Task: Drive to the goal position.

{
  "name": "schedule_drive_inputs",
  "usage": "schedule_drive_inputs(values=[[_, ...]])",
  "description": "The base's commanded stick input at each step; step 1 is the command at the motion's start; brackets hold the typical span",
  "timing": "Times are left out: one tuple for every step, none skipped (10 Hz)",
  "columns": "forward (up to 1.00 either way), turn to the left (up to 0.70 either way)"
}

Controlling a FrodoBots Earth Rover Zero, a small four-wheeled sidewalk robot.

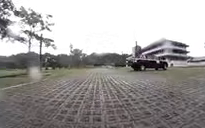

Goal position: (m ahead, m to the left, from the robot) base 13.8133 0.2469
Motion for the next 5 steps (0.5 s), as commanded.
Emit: schedule_drive_inputs(values=[[0.7,0.0],[0.7,0.0],[0.7,0.0],[0.7,0.0],[0.7,0.0]])
